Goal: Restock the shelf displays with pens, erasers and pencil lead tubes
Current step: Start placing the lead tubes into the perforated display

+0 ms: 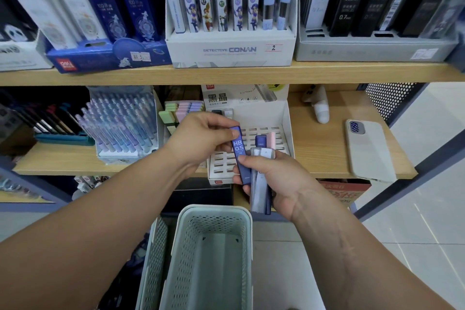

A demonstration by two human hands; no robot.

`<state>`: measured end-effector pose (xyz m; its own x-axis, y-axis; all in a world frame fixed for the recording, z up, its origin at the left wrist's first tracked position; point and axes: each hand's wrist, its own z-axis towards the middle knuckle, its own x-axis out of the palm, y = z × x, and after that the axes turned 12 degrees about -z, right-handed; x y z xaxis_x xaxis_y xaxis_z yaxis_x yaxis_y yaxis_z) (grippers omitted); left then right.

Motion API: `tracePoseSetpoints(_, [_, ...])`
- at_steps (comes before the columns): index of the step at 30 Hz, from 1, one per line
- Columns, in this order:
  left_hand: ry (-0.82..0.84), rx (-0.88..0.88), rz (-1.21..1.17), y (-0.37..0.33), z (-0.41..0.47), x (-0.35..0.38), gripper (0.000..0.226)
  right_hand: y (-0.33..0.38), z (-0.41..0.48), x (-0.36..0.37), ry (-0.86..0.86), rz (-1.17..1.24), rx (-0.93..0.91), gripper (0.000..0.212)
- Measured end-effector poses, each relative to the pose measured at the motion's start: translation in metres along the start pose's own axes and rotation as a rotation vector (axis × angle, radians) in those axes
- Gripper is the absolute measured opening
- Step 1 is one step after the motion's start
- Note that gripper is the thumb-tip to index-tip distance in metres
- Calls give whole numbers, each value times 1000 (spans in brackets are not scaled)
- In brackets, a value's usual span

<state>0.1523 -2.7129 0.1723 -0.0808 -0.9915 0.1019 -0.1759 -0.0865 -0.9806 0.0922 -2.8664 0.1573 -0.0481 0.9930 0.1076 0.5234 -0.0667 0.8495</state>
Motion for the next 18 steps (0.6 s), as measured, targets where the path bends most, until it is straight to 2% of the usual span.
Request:
tracePoseSetpoints(4, [-83, 63, 19, -11, 5, -2, 13, -4, 7, -6, -157, 178, 23, 9])
tracePoseSetpoints(8, [-152, 220, 188, -22, 12, -2, 13, -4, 12, -16, -285, 295, 27, 9])
tracePoseSetpoints(13, [-199, 453, 576, -23, 28, 3, 13, -3, 11, -20, -304, 315, 30, 9])
tracePoseSetpoints(18, [-177, 455, 735, -11, 48, 8, 12, -4, 9, -24, -311, 315, 14, 13])
